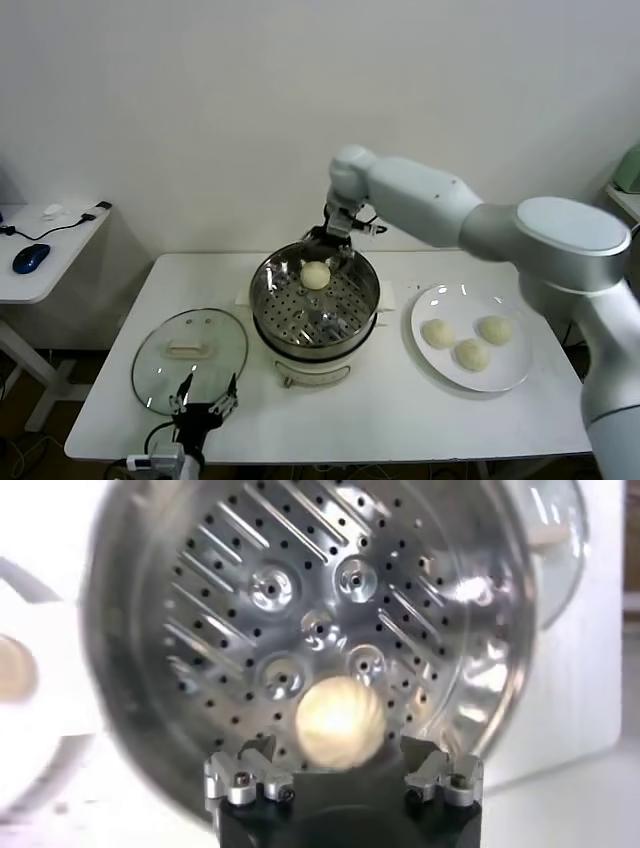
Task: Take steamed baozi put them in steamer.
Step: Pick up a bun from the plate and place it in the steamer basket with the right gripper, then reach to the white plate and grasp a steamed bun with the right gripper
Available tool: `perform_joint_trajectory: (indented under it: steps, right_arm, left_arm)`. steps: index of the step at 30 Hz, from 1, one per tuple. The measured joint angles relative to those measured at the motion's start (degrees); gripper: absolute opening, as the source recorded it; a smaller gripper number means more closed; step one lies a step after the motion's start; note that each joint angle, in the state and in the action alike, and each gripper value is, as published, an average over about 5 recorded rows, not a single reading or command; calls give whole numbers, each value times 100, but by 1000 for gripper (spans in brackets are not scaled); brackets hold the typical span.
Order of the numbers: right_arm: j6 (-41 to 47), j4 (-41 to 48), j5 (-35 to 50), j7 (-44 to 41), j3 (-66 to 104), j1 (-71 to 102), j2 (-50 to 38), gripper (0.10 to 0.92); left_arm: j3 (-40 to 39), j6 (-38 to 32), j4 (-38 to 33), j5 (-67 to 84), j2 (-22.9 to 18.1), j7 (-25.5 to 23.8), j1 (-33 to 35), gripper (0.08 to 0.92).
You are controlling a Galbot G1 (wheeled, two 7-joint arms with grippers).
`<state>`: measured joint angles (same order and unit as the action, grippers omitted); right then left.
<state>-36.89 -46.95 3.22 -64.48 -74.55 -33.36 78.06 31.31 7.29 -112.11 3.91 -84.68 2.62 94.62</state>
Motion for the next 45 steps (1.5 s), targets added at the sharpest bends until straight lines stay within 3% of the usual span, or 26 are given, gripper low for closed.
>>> perform_joint_trajectory:
  steps: [7,18,29,45]
  right_arm:
    - [1189,-498,1523,-279,-1043,-929,-1106,823]
    - [3418,-1956,2687,305,-2423,-1248,-2921,823]
    - [4532,-1987,2764,853,-1987,-9,-3270,823]
    - [5019,-1202,2334,1322,-952,1429,-2867,796]
  left_arm:
    - [32,-12,18,52,39,13,-39,823]
    - [86,-15,63,64,52,17,-76,823]
    - [144,-24,97,48,23,34,-4,823]
    - [157,-83,82,56,21,69,68,823]
